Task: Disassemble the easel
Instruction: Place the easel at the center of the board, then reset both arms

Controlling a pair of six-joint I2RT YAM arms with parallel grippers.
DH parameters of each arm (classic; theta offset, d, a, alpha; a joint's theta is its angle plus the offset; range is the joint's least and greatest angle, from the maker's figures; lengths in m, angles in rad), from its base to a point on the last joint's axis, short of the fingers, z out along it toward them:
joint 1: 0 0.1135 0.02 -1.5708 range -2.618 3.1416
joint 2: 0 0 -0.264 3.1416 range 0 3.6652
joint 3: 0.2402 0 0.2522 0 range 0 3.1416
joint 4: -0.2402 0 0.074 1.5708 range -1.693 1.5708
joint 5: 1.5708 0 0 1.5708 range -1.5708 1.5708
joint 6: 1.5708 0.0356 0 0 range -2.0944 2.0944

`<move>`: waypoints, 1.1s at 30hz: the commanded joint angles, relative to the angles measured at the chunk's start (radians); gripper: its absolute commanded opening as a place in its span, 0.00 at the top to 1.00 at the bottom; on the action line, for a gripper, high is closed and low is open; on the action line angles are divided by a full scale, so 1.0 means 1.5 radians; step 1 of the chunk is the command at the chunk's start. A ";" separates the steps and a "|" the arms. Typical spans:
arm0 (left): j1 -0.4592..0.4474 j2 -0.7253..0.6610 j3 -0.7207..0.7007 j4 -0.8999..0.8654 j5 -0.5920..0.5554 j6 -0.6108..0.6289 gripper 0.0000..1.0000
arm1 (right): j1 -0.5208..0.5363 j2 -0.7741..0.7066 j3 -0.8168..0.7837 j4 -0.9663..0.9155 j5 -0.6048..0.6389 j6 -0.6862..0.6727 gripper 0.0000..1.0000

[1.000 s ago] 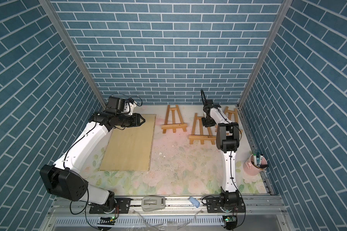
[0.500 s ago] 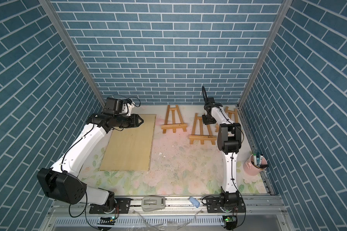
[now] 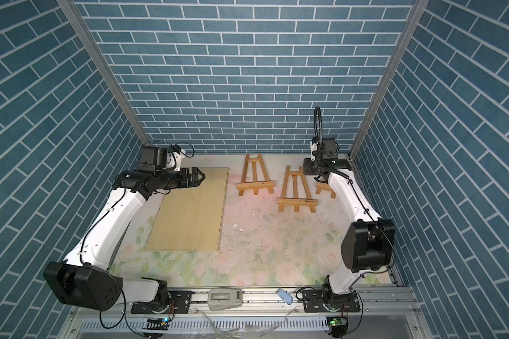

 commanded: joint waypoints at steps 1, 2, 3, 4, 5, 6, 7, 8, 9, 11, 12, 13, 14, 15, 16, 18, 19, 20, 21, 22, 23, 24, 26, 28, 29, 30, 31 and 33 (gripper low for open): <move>0.015 -0.010 -0.012 0.031 -0.019 0.027 0.01 | -0.003 -0.068 -0.063 0.051 -0.011 0.034 0.63; 0.017 -0.013 -0.014 0.039 -0.026 0.033 0.01 | -0.003 -0.092 -0.085 0.054 0.005 0.038 0.63; 0.019 -0.016 -0.017 0.049 -0.032 0.040 0.01 | -0.003 -0.114 -0.109 0.059 0.016 0.043 0.63; 0.020 -0.021 -0.027 0.063 -0.047 0.052 0.01 | -0.003 -0.143 -0.139 0.070 0.028 0.048 0.63; 0.021 -0.027 -0.041 0.082 -0.065 0.066 0.01 | -0.002 -0.171 -0.171 0.085 0.044 0.052 0.62; 0.023 -0.035 -0.059 0.104 -0.076 0.084 0.01 | -0.003 -0.194 -0.200 0.096 0.062 0.054 0.59; 0.024 -0.046 -0.084 0.138 -0.090 0.117 0.01 | -0.003 -0.219 -0.232 0.109 0.084 0.057 0.56; 0.024 -0.056 -0.115 0.173 -0.108 0.146 0.01 | -0.002 -0.241 -0.261 0.119 0.105 0.059 0.53; 0.025 -0.063 -0.139 0.199 -0.130 0.168 0.01 | -0.003 -0.258 -0.282 0.124 0.122 0.062 0.50; 0.026 -0.082 -0.215 0.280 -0.210 0.183 0.01 | -0.003 -0.287 -0.319 0.126 0.141 0.063 0.46; 0.026 -0.091 -0.252 0.317 -0.238 0.191 0.01 | -0.003 -0.296 -0.331 0.127 0.142 0.059 0.46; 0.027 -0.103 -0.299 0.376 -0.271 0.206 0.01 | -0.003 -0.304 -0.344 0.126 0.141 0.055 0.46; 0.027 -0.114 -0.353 0.445 -0.311 0.226 0.01 | -0.003 -0.311 -0.355 0.125 0.145 0.055 0.46; 0.027 -0.123 -0.399 0.508 -0.343 0.238 0.01 | -0.003 -0.316 -0.362 0.124 0.152 0.058 0.46; 0.027 -0.128 -0.448 0.578 -0.372 0.246 0.01 | -0.004 -0.320 -0.371 0.126 0.162 0.065 0.45; 0.034 -0.121 -0.528 0.687 -0.406 0.237 0.01 | -0.003 -0.324 -0.386 0.133 0.173 0.075 0.45; 0.040 -0.111 -0.549 0.716 -0.403 0.227 0.01 | -0.004 -0.326 -0.391 0.138 0.177 0.078 0.44; 0.050 -0.094 -0.563 0.728 -0.394 0.212 0.01 | -0.004 -0.325 -0.396 0.144 0.179 0.082 0.44; 0.056 -0.073 -0.567 0.726 -0.390 0.199 0.01 | -0.003 -0.322 -0.397 0.147 0.182 0.085 0.44; 0.057 -0.055 -0.569 0.728 -0.392 0.197 0.01 | -0.004 -0.318 -0.396 0.148 0.181 0.086 0.44; 0.057 -0.035 -0.574 0.741 -0.391 0.201 0.01 | -0.004 -0.314 -0.393 0.148 0.181 0.086 0.44; 0.057 -0.011 -0.580 0.767 -0.392 0.204 0.01 | -0.004 -0.308 -0.390 0.145 0.181 0.086 0.44; 0.059 0.021 -0.592 0.820 -0.390 0.192 0.01 | -0.004 -0.299 -0.387 0.143 0.187 0.084 0.44; 0.062 0.051 -0.605 0.878 -0.382 0.181 0.01 | -0.003 -0.295 -0.390 0.146 0.197 0.083 0.44; 0.062 0.065 -0.611 0.898 -0.371 0.184 0.01 | -0.004 -0.294 -0.395 0.151 0.206 0.083 0.44; 0.063 0.081 -0.621 0.925 -0.368 0.185 0.01 | -0.004 -0.295 -0.403 0.159 0.218 0.083 0.44; 0.063 0.093 -0.636 0.970 -0.367 0.191 0.01 | -0.004 -0.299 -0.414 0.172 0.228 0.083 0.44; 0.068 0.086 -0.669 1.004 -0.337 0.186 0.01 | -0.003 -0.315 -0.451 0.214 0.252 0.078 0.44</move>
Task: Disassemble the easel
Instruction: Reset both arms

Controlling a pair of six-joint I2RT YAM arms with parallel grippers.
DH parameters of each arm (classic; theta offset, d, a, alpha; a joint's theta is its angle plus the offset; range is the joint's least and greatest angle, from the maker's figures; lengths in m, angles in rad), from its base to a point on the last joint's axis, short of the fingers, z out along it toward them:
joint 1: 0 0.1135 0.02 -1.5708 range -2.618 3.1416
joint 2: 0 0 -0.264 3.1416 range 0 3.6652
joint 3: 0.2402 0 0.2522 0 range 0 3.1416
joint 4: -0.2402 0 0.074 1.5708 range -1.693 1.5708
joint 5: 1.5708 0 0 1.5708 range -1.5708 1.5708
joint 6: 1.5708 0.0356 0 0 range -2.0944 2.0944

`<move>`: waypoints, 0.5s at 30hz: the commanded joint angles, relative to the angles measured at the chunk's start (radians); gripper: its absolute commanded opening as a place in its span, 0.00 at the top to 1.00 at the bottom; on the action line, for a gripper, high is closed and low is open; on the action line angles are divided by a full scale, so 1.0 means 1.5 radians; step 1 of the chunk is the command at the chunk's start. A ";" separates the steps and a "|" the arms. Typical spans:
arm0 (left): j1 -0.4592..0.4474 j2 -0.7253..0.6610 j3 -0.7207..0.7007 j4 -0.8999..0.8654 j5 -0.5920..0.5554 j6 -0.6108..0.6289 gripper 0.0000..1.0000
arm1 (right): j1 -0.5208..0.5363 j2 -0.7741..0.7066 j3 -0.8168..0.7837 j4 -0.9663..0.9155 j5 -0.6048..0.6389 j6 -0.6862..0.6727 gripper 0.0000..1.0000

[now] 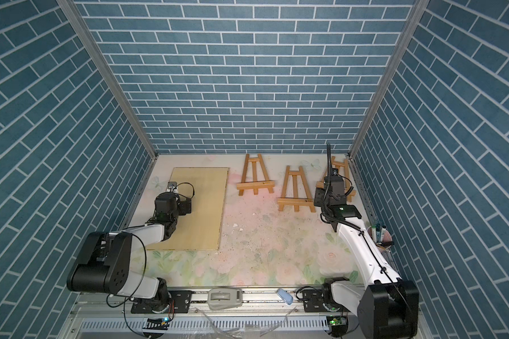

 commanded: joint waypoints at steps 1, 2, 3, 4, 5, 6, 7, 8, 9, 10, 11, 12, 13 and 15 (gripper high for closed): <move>0.009 0.018 -0.066 0.186 0.028 -0.006 0.01 | -0.003 -0.025 -0.055 0.070 0.060 0.012 0.43; 0.010 0.039 -0.100 0.288 0.028 0.003 0.01 | -0.003 -0.036 -0.079 0.096 0.069 0.010 0.43; 0.011 0.020 -0.110 0.277 0.027 -0.008 0.01 | -0.003 -0.048 -0.104 0.122 0.080 0.011 0.42; 0.011 0.016 -0.111 0.269 0.017 -0.013 0.01 | -0.003 -0.059 -0.126 0.147 0.090 0.011 0.41; 0.014 0.033 -0.112 0.303 0.014 -0.013 0.01 | -0.004 -0.068 -0.154 0.175 0.101 0.011 0.38; 0.015 0.027 -0.095 0.264 0.019 -0.018 0.01 | -0.005 -0.075 -0.179 0.206 0.113 0.011 0.36; 0.017 0.021 -0.073 0.205 0.029 -0.018 0.01 | -0.007 -0.078 -0.201 0.233 0.122 0.009 0.34; 0.016 0.030 -0.067 0.210 0.035 -0.009 0.01 | -0.010 -0.078 -0.225 0.270 0.130 0.003 0.32; 0.015 0.030 -0.069 0.215 0.037 -0.009 0.01 | -0.014 -0.072 -0.247 0.308 0.137 -0.004 0.30; 0.015 0.025 -0.066 0.199 0.037 -0.009 0.01 | -0.018 -0.063 -0.262 0.337 0.141 -0.010 0.29; 0.016 0.030 -0.068 0.212 0.036 -0.009 0.01 | -0.026 -0.051 -0.273 0.364 0.143 -0.019 0.27; 0.014 0.029 -0.067 0.210 0.036 -0.008 0.01 | -0.035 -0.033 -0.277 0.385 0.142 -0.026 0.27; 0.015 0.027 -0.066 0.203 0.037 -0.008 0.01 | -0.043 -0.017 -0.279 0.403 0.134 -0.031 0.27; 0.015 0.028 -0.068 0.208 0.036 -0.006 0.01 | -0.061 0.025 -0.283 0.447 0.110 -0.039 0.27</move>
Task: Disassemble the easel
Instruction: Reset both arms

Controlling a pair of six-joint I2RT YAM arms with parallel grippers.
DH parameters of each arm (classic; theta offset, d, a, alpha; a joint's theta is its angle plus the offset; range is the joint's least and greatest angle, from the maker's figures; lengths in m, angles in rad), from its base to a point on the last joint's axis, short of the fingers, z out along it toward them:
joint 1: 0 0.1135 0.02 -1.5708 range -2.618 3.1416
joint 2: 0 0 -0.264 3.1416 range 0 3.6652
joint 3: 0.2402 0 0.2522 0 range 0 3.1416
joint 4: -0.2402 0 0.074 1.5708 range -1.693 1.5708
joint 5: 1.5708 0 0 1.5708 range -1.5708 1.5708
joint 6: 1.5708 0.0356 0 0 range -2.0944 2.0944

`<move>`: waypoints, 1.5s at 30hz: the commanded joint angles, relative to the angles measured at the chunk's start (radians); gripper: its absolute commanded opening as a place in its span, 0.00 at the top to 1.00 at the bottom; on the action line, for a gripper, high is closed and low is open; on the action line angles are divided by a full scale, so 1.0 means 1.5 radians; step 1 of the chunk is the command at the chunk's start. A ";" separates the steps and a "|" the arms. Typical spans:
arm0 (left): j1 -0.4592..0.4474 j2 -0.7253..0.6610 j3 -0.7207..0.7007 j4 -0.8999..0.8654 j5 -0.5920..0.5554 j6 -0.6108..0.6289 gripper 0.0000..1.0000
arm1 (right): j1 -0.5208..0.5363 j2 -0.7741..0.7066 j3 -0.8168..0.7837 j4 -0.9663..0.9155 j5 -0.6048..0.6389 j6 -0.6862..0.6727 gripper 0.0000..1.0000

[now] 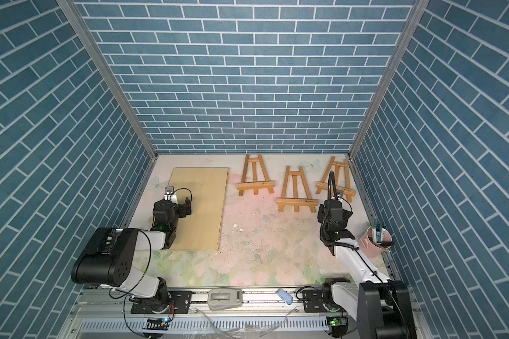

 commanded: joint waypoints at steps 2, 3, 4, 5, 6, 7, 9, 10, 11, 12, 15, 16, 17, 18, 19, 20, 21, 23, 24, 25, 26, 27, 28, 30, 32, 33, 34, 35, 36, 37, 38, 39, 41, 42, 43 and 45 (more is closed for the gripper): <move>0.003 -0.002 0.003 -0.003 0.008 0.001 0.01 | -0.027 0.070 -0.007 0.170 -0.016 -0.023 0.27; 0.002 -0.003 0.003 -0.005 0.008 0.001 0.01 | -0.030 0.086 -0.011 0.197 -0.023 -0.024 0.27; 0.003 -0.003 0.004 -0.005 0.010 0.002 0.01 | -0.032 0.099 -0.014 0.216 -0.029 -0.024 0.27; 0.002 -0.002 0.004 -0.006 0.013 0.004 0.01 | -0.033 0.112 -0.018 0.239 -0.034 -0.026 0.27; 0.001 -0.003 0.004 -0.007 0.013 0.004 0.01 | -0.034 0.126 -0.022 0.262 -0.038 -0.031 0.27; 0.002 -0.003 0.004 -0.006 0.013 0.004 0.01 | -0.035 0.137 -0.026 0.280 -0.040 -0.037 0.27; 0.002 -0.002 0.004 -0.006 0.015 0.004 0.01 | -0.040 0.152 -0.017 0.290 -0.050 -0.053 0.27; 0.002 -0.003 0.005 -0.006 0.014 0.004 0.01 | -0.041 0.161 -0.020 0.314 -0.058 -0.069 0.27; 0.002 -0.003 0.004 -0.006 0.014 0.005 0.01 | -0.042 0.172 -0.026 0.349 -0.065 -0.085 0.27; 0.001 -0.003 0.005 -0.006 0.014 0.004 0.01 | -0.047 0.186 -0.031 0.382 -0.076 -0.097 0.27; 0.002 -0.002 0.005 -0.008 0.014 0.005 0.01 | -0.064 0.218 -0.037 0.423 -0.138 -0.095 0.27; 0.002 -0.002 0.005 -0.008 0.014 0.005 0.01 | -0.065 0.227 -0.048 0.447 -0.149 -0.098 0.27; 0.002 -0.003 0.005 -0.007 0.013 0.005 0.01 | -0.065 0.236 -0.063 0.483 -0.157 -0.100 0.27; 0.002 -0.002 0.005 -0.007 0.014 0.006 0.01 | -0.066 0.246 -0.078 0.520 -0.162 -0.100 0.27; 0.001 -0.002 0.006 -0.008 0.018 0.007 0.01 | -0.067 0.256 -0.088 0.543 -0.164 -0.100 0.26; 0.001 -0.002 0.009 -0.013 0.034 0.013 0.01 | -0.067 0.274 -0.097 0.576 -0.166 -0.103 0.27; 0.001 -0.002 0.010 -0.017 0.046 0.017 0.01 | -0.066 0.286 -0.094 0.591 -0.161 -0.104 0.27; 0.001 -0.002 0.010 -0.017 0.050 0.019 0.01 | -0.069 0.283 -0.049 0.498 -0.152 -0.093 0.26; 0.001 -0.002 0.010 -0.017 0.050 0.019 0.01 | -0.076 0.283 -0.020 0.442 -0.157 -0.085 0.26; 0.000 -0.003 0.010 -0.017 0.051 0.020 0.01 | -0.090 0.283 -0.024 0.443 -0.178 -0.077 0.26; 0.001 -0.002 0.011 -0.018 0.050 0.019 0.00 | -0.095 0.284 -0.029 0.461 -0.179 -0.069 0.25; 0.001 -0.002 0.010 -0.017 0.050 0.019 0.01 | -0.099 0.282 -0.024 0.441 -0.181 -0.067 0.23; 0.001 -0.002 0.011 -0.018 0.051 0.019 0.01 | -0.099 0.286 -0.027 0.459 -0.185 -0.066 0.22; 0.001 -0.001 0.011 -0.017 0.051 0.019 0.01 | -0.100 0.286 -0.027 0.457 -0.185 -0.066 0.22; 0.001 -0.001 0.011 -0.017 0.051 0.019 0.01 | -0.100 0.285 -0.027 0.455 -0.183 -0.069 0.21; 0.001 -0.002 0.010 -0.017 0.051 0.019 0.01 | -0.100 0.283 -0.026 0.449 -0.180 -0.069 0.21; 0.001 -0.002 0.010 -0.017 0.050 0.019 0.01 | -0.098 0.284 -0.026 0.453 -0.177 -0.071 0.21; 0.001 -0.002 0.010 -0.017 0.051 0.019 0.01 | -0.094 0.281 -0.029 0.455 -0.169 -0.075 0.22; 0.001 -0.002 0.010 -0.017 0.050 0.019 0.01 | -0.089 0.279 -0.032 0.457 -0.162 -0.077 0.05; 0.001 -0.002 0.010 -0.017 0.050 0.019 0.01 | -0.088 0.281 -0.033 0.464 -0.164 -0.080 0.01; 0.001 -0.002 0.010 -0.017 0.051 0.019 0.01 | -0.086 0.280 -0.028 0.451 -0.164 -0.082 0.01; 0.001 -0.002 0.010 -0.017 0.051 0.019 0.01 | -0.086 0.281 -0.030 0.457 -0.169 -0.084 0.01; 0.000 -0.001 0.010 -0.017 0.051 0.019 0.01 | -0.086 0.281 -0.022 0.443 -0.202 -0.097 0.01; 0.001 -0.002 0.010 -0.017 0.050 0.019 0.01 | -0.086 0.281 -0.022 0.443 -0.208 -0.100 0.01; 0.001 -0.002 0.011 -0.017 0.051 0.019 0.01 | -0.086 0.281 -0.022 0.443 -0.209 -0.100 0.01; 0.001 -0.002 0.010 -0.017 0.051 0.019 0.01 | -0.086 0.281 -0.022 0.443 -0.209 -0.100 0.01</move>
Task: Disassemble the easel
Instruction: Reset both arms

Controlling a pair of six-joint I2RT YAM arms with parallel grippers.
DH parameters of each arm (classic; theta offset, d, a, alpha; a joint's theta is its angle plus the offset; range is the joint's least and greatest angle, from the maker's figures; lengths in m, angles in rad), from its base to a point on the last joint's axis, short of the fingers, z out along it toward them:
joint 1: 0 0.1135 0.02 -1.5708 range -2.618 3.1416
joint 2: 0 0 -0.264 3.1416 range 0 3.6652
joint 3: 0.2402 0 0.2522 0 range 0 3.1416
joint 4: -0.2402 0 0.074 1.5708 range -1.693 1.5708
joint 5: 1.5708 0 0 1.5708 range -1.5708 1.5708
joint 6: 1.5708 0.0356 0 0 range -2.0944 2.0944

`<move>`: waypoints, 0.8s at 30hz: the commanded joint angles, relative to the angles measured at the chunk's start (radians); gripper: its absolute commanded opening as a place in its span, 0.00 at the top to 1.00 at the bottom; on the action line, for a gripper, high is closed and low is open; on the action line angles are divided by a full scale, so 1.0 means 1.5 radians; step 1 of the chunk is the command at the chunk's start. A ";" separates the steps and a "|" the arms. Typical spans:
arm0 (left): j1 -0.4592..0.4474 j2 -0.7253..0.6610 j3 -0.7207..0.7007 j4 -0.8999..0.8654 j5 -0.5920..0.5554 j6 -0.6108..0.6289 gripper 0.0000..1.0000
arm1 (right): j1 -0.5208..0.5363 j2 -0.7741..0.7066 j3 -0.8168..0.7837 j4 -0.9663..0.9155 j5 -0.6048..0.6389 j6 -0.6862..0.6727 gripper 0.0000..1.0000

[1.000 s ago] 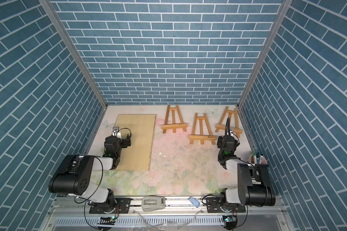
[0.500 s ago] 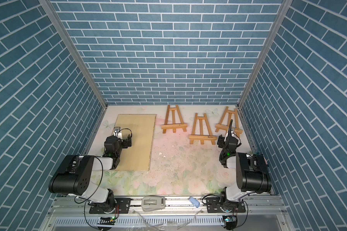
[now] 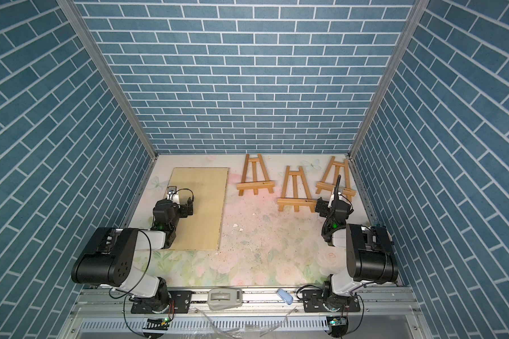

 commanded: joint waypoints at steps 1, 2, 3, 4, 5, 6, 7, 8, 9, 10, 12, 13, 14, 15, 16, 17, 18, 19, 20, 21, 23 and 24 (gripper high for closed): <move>0.001 -0.002 0.009 -0.008 0.006 0.005 0.01 | 0.003 -0.003 0.006 -0.003 -0.017 -0.016 0.01; 0.001 -0.002 0.010 -0.009 0.007 0.005 0.01 | 0.003 -0.003 0.006 -0.003 -0.017 -0.017 0.01; 0.001 -0.002 0.010 -0.008 0.006 0.005 0.01 | 0.003 -0.003 0.006 -0.005 -0.017 -0.017 0.01; 0.001 -0.001 0.010 -0.009 0.006 0.005 0.01 | 0.003 -0.003 0.007 -0.005 -0.018 -0.017 0.01; 0.001 -0.002 0.009 -0.008 0.006 0.005 0.01 | 0.004 -0.003 0.007 -0.004 -0.018 -0.017 0.01; 0.001 -0.001 0.009 -0.008 0.006 0.005 0.01 | 0.004 -0.003 0.007 -0.004 -0.018 -0.017 0.01; 0.001 -0.001 0.009 -0.008 0.006 0.005 0.01 | 0.003 -0.002 0.007 -0.005 -0.020 -0.016 0.01; 0.001 -0.001 0.010 -0.008 0.006 0.005 0.01 | 0.004 -0.002 0.009 -0.007 -0.022 -0.016 0.01; 0.001 -0.002 0.010 -0.009 0.007 0.005 0.01 | 0.003 -0.002 0.009 -0.008 -0.022 -0.016 0.01; 0.001 -0.002 0.010 -0.009 0.006 0.005 0.01 | 0.002 -0.001 0.010 -0.010 -0.025 -0.014 0.01; 0.001 -0.001 0.011 -0.011 0.008 0.005 0.01 | 0.001 -0.001 0.013 -0.014 -0.029 -0.013 0.01; 0.002 -0.001 0.011 -0.011 0.010 0.005 0.00 | -0.001 0.000 0.013 -0.016 -0.032 -0.013 0.01; 0.002 -0.001 0.012 -0.012 0.010 0.004 0.01 | -0.002 0.000 0.014 -0.018 -0.034 -0.012 0.01; 0.002 -0.001 0.012 -0.011 0.009 0.004 0.01 | -0.002 0.000 0.015 -0.019 -0.034 -0.012 0.01; 0.002 -0.002 0.012 -0.011 0.009 0.005 0.01 | -0.003 0.000 0.015 -0.019 -0.034 -0.012 0.01; 0.002 -0.001 0.011 -0.011 0.009 0.004 0.01 | -0.003 0.000 0.014 -0.019 -0.034 -0.013 0.01; 0.002 -0.001 0.011 -0.011 0.009 0.004 0.01 | -0.002 0.000 0.014 -0.018 -0.034 -0.013 0.01; 0.002 -0.002 0.011 -0.011 0.009 0.005 0.01 | -0.002 0.000 0.014 -0.018 -0.034 -0.013 0.01; 0.002 -0.001 0.012 -0.011 0.009 0.004 0.01 | -0.002 0.000 0.015 -0.017 -0.033 -0.013 0.01; 0.002 -0.001 0.012 -0.011 0.009 0.005 0.01 | -0.002 0.000 0.014 -0.016 -0.033 -0.013 0.01; 0.002 -0.002 0.012 -0.011 0.009 0.004 0.01 | -0.002 -0.001 0.013 -0.014 -0.033 -0.014 0.01; 0.002 -0.002 0.012 -0.011 0.008 0.004 0.01 | -0.002 -0.002 0.012 -0.014 -0.033 -0.014 0.01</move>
